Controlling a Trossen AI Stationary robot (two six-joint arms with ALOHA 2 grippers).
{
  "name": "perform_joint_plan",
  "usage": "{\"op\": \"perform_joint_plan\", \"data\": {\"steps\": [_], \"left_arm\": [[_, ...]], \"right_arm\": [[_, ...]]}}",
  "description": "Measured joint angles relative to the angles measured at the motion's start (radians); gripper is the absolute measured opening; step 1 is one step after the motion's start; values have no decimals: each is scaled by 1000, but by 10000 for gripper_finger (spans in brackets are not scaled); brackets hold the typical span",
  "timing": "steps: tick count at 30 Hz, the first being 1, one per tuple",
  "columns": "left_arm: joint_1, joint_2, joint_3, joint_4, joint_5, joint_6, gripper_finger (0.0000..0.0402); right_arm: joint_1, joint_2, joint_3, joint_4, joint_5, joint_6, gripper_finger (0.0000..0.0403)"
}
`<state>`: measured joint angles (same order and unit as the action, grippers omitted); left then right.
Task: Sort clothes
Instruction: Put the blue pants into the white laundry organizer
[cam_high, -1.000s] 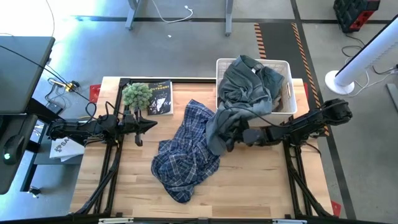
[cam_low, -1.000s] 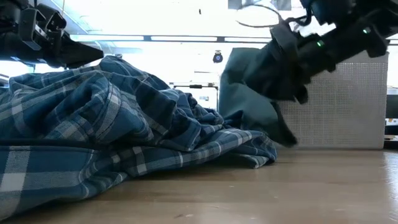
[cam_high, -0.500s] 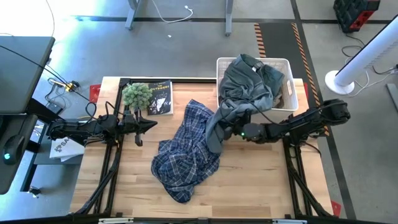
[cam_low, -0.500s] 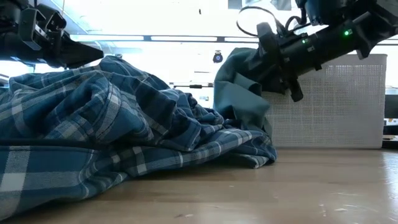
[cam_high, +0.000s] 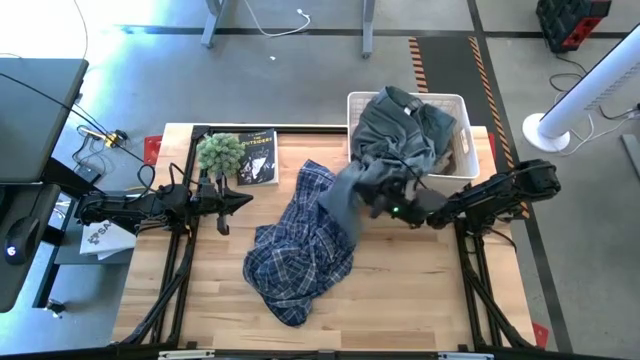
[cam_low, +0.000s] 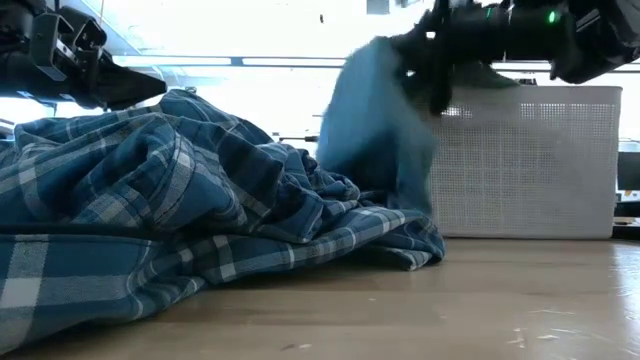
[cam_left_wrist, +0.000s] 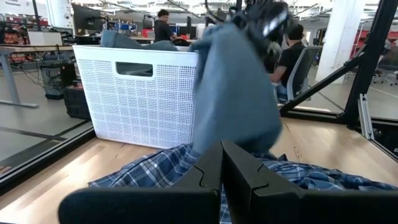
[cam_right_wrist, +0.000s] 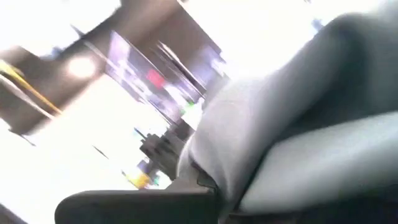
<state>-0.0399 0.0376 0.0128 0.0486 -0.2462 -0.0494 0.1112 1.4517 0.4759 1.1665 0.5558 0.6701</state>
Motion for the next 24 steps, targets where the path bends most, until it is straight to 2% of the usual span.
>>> {"op": "perform_joint_plan", "data": {"steps": [4, 8, 10, 16, 21, 24], "left_arm": [[0, 0, 0, 0, 0, 0, 1], [0, 0, 0, 0, 0, 0, 1], [0, 0, 0, 0, 0, 0, 1], [0, 0, 0, -4, 0, 0, 1], [0, 0, 0, -5, 0, 0, 1], [0, 0, 0, -5, 0, 0, 1]], "right_arm": [[-5, -2, 1, 377, 43, -134, 9], [-47, -76, 35, 405, 247, -277, 4], [-94, -123, 60, 405, 315, -371, 5], [-254, -205, 181, 405, 299, -541, 6], [-362, -223, 340, 398, 245, -858, 6], [-383, -224, 436, 291, 252, -1083, 6]]}}
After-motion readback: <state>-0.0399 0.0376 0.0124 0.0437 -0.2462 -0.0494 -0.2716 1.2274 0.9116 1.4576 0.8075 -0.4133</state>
